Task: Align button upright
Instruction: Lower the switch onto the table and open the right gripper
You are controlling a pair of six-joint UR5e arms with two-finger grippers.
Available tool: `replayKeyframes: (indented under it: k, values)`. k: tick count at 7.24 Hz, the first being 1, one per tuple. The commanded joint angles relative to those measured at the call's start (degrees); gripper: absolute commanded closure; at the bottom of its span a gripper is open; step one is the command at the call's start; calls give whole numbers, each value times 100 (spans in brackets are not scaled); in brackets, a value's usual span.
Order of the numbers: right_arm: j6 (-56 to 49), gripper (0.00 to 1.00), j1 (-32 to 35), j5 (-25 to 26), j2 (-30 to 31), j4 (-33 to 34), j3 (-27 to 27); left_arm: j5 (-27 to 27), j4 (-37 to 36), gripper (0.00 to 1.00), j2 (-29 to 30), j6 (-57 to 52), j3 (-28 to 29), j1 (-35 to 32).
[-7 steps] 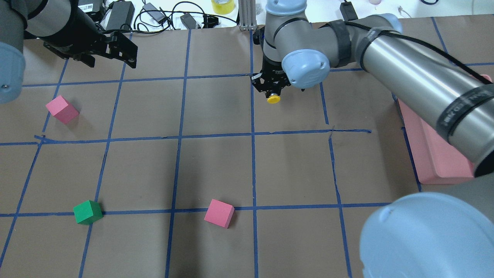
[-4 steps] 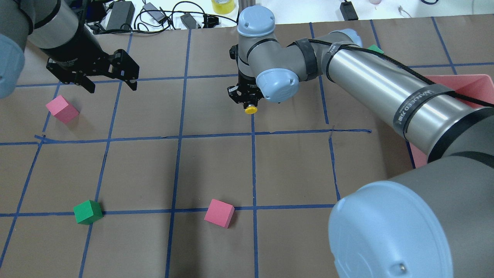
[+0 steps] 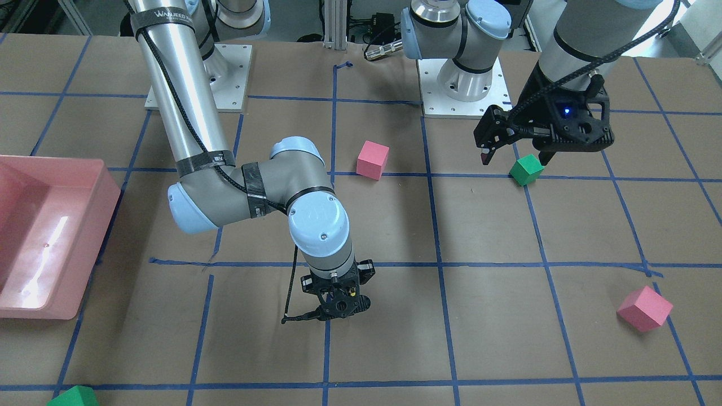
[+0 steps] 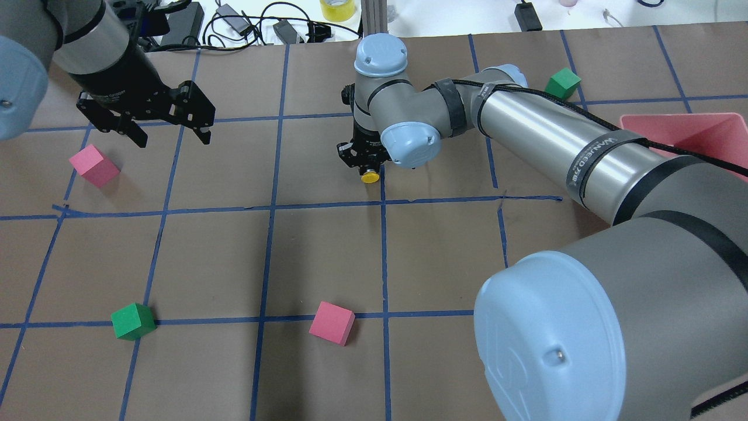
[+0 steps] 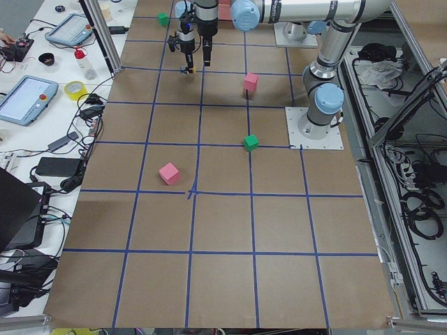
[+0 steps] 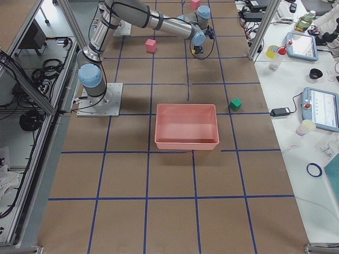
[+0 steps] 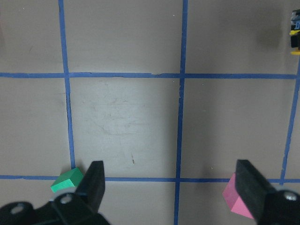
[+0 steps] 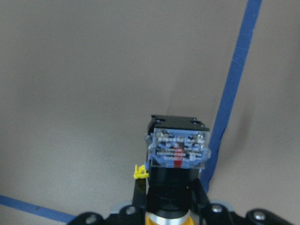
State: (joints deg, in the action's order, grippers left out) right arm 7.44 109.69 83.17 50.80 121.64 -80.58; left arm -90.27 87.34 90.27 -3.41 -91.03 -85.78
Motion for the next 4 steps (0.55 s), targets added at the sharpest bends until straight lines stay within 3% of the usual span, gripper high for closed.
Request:
replayKeyframes:
  k: [1,2,4]
  values:
    - [-23,64,0,-19,-35,9,-11,19,-15,0,17,42,15,-26]
    - [-171,1,0,-37,-26,70,-19,-8,-6,0,-27,60,24,-35]
    - [-147,0,0,-55,52,71,-20,18,-6,0,8,69,24,-26]
